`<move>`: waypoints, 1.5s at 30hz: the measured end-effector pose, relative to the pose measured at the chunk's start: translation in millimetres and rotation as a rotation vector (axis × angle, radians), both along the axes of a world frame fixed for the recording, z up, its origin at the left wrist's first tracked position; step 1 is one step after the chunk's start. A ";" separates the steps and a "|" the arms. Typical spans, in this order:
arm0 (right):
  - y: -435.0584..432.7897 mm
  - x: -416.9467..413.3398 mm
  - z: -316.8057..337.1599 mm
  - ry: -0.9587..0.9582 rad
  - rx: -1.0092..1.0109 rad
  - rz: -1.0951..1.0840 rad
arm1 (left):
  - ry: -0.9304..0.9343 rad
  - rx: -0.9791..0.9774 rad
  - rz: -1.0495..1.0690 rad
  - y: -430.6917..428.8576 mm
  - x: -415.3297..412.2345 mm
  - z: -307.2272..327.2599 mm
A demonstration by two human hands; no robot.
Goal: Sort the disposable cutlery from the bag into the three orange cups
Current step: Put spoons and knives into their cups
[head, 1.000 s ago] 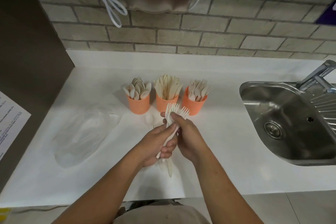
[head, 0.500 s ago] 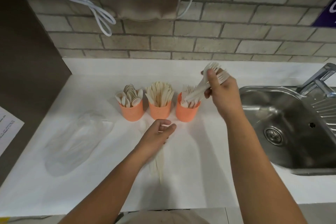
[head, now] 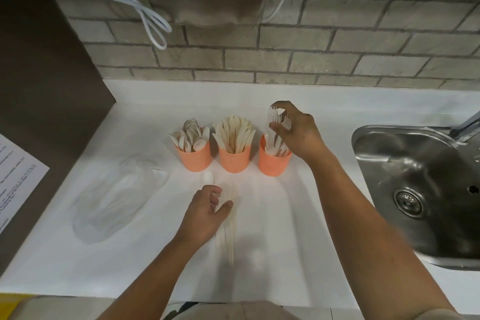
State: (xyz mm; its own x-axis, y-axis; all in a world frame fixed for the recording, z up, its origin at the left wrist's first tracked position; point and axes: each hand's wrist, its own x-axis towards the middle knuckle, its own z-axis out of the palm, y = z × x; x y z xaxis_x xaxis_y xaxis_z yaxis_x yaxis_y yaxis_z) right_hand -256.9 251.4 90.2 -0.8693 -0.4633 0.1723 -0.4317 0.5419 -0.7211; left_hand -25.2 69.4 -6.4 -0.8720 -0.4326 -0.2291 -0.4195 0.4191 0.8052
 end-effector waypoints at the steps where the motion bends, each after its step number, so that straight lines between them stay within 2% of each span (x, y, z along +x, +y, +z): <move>1: -0.2 -0.6 -3.4 0.096 0.047 -0.003 | 0.001 -0.039 0.002 -0.5 1.1 -1.4; 3: 0.1 -2.0 -10.2 0.360 0.164 0.002 | 0.022 -0.155 -0.003 -1.6 3.0 -5.2; 5: 2.0 -1.6 -15.7 0.463 0.250 0.034 | 0.033 -0.257 -0.010 -3.4 4.6 -11.2; 9: 8.7 2.1 -32.3 0.522 0.349 0.084 | -0.051 -0.315 -0.005 -4.5 7.1 -17.9; 13: 13.4 8.7 -36.4 0.514 0.244 0.022 | -0.044 -0.332 0.033 -4.0 10.8 -25.6; 18: 16.1 27.5 -36.0 0.469 0.248 0.010 | -0.131 -0.407 0.065 -4.0 15.3 -21.8; 20: 15.7 45.4 -26.7 0.475 0.117 -0.070 | -0.167 -0.366 0.058 -3.5 17.2 -19.0; 23: 11.0 91.8 -20.6 0.364 -0.168 -0.240 | -0.197 -0.345 0.019 -3.6 18.9 -20.9; 25: 1.7 126.9 -32.3 0.171 -0.235 -0.262 | -0.216 -0.360 0.004 -3.8 19.1 -19.9; 27: -9.4 159.0 -54.6 -0.019 -0.189 -0.197 | -0.228 -0.322 0.025 -5.1 17.7 -16.9; 29: -16.0 184.1 -77.6 -0.156 -0.060 -0.109 | -0.264 -0.301 0.031 -6.4 14.4 -12.1; 32: -17.4 204.0 -95.7 -0.311 0.155 0.011 | -0.349 -0.371 -0.010 -6.8 9.5 -6.9; 34: -14.4 207.1 -98.0 -0.351 0.238 0.023 | -0.384 -0.426 -0.030 -4.9 7.3 -3.9; 37: -9.1 206.5 -98.0 -0.370 0.241 -0.030 | -0.410 -0.423 -0.036 -7.2 5.5 -3.7; 42: -0.3 206.8 -99.6 -0.345 0.136 -0.084 | -0.355 -0.253 -0.078 -22.1 14.7 -5.0; 45: -1.8 207.4 -100.0 -0.314 0.046 -0.127 | -0.261 -0.068 -0.007 -29.6 28.8 -1.1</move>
State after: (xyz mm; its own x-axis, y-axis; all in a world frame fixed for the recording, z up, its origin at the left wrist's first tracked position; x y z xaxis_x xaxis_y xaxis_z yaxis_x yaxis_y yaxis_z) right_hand -49.5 249.7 -9.7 -0.9279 -0.3489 -0.1317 -0.1194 0.6125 -0.7814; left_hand 3.7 39.7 -7.5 -0.7900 -0.4491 -0.4173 -0.6064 0.4720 0.6399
